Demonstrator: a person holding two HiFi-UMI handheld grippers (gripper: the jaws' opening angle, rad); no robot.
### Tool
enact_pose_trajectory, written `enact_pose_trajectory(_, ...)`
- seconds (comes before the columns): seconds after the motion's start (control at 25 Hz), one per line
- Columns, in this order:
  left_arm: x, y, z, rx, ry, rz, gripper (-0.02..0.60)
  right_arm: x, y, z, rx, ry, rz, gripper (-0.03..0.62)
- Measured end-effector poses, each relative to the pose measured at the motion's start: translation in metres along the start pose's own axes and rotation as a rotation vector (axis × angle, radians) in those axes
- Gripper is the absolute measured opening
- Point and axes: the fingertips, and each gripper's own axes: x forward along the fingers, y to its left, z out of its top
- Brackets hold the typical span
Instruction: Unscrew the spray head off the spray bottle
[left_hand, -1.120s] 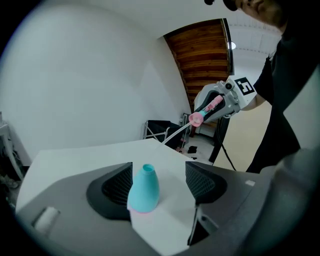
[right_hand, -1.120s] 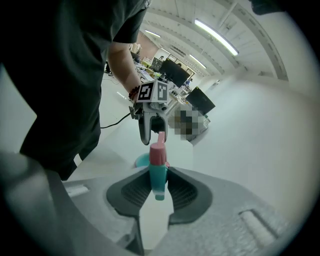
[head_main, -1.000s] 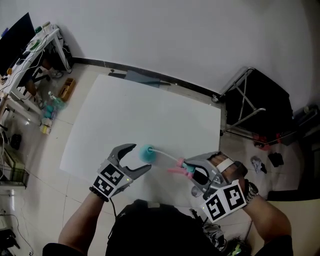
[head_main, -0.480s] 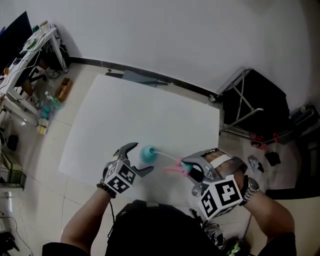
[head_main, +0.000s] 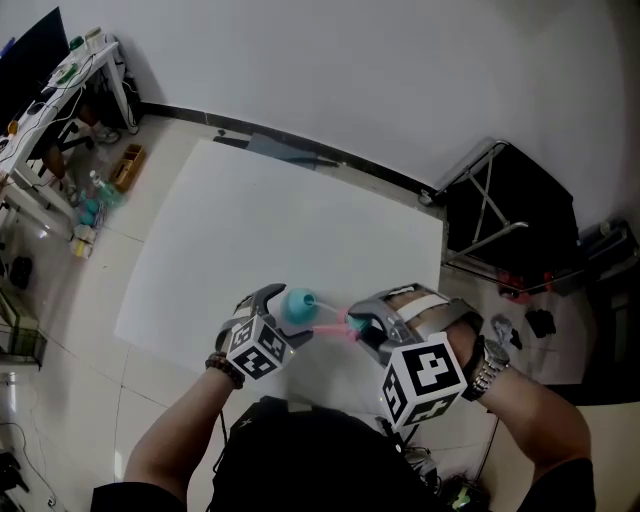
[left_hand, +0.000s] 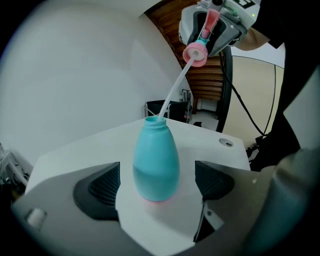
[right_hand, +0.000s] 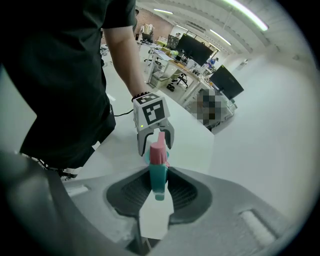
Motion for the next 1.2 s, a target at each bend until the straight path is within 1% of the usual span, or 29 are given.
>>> enact_pose_trajectory(0.16, 0.009, 0.001, -0.003, 0.003, 0.008, -0.003, 0.485, 0.012, -0.005, 0.008, -0.009, 0.009, 0.029, 0.081)
enact_pose_trajectory(0.36, 0.017, 0.0, -0.006, 0.008, 0.015, 0.0, 0.485, 0.027, -0.008, 0.016, 0.021, 0.006, 0.074, 0.081)
enact_pose_trajectory(0.64, 0.024, -0.001, -0.008, 0.004, 0.011, 0.015, 0.483, 0.048, -0.011, 0.019, 0.13, -0.001, 0.163, 0.081)
enact_pose_trajectory(0.84, 0.025, 0.001, -0.008, -0.003, 0.005, 0.023, 0.469, 0.06, -0.017, 0.02, 0.205, -0.007, 0.211, 0.081)
enact_pose_trajectory(1.2, 0.026, 0.003, -0.01, -0.012, 0.001, 0.037, 0.428, 0.076, -0.021, 0.02, 0.268, -0.008, 0.262, 0.081)
